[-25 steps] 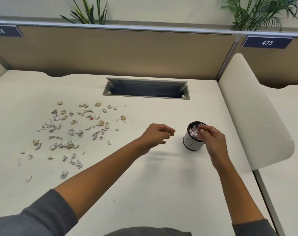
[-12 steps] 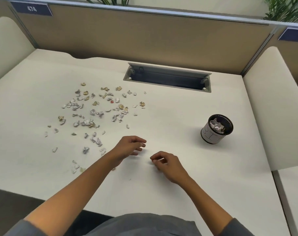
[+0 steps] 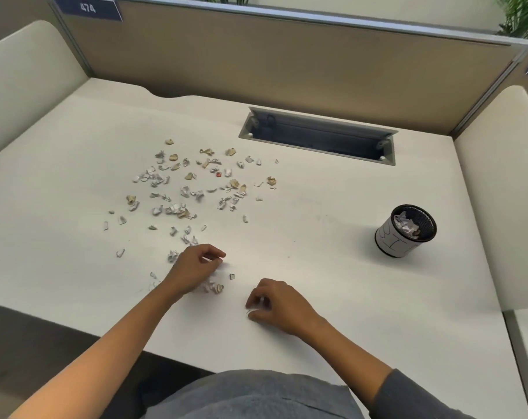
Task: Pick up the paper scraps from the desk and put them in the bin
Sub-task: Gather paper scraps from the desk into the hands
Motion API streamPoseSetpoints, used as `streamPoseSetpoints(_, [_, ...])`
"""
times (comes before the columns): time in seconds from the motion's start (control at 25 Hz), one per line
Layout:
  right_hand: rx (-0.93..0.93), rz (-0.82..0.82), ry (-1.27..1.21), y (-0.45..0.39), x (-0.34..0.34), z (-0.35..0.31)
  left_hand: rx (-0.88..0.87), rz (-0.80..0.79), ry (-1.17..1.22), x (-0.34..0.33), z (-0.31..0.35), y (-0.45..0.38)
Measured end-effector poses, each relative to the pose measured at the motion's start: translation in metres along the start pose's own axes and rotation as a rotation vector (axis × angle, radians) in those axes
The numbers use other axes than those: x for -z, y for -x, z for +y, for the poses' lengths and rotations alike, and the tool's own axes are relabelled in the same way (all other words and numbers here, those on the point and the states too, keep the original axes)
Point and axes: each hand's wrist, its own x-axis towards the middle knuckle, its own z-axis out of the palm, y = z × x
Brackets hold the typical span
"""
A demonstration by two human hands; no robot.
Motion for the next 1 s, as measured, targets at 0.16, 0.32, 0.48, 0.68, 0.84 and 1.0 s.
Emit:
streamPoseSetpoints(0.16, [0.063, 0.030, 0.142, -0.003, -0.006, -0.004, 0.061, 0.007, 0.139, 0.016, -0.012, 0.001])
streamPoseSetpoints(0.32, [0.111, 0.013, 0.307, -0.010, -0.010, -0.008, 0.185, -0.058, 0.428, 0.006, -0.011, 0.007])
streamPoseSetpoints(0.48, [0.064, 0.122, 0.046, -0.027, 0.006, -0.034, 0.332, -0.196, 0.972, -0.001, -0.006, 0.008])
streamPoseSetpoints(0.68, [0.164, 0.203, -0.135, -0.056, 0.016, -0.082, 0.416, -0.317, 1.356, -0.006, -0.003, 0.009])
streamPoseSetpoints(0.84, [0.167, 0.250, -0.220, -0.062, 0.019, -0.092, 0.404, -0.361, 1.506, 0.000, -0.005, 0.008])
streamPoseSetpoints(1.0, [0.036, 0.402, -0.398, -0.065, 0.022, -0.079, 0.345, -0.346, 1.501, 0.013, -0.012, 0.005])
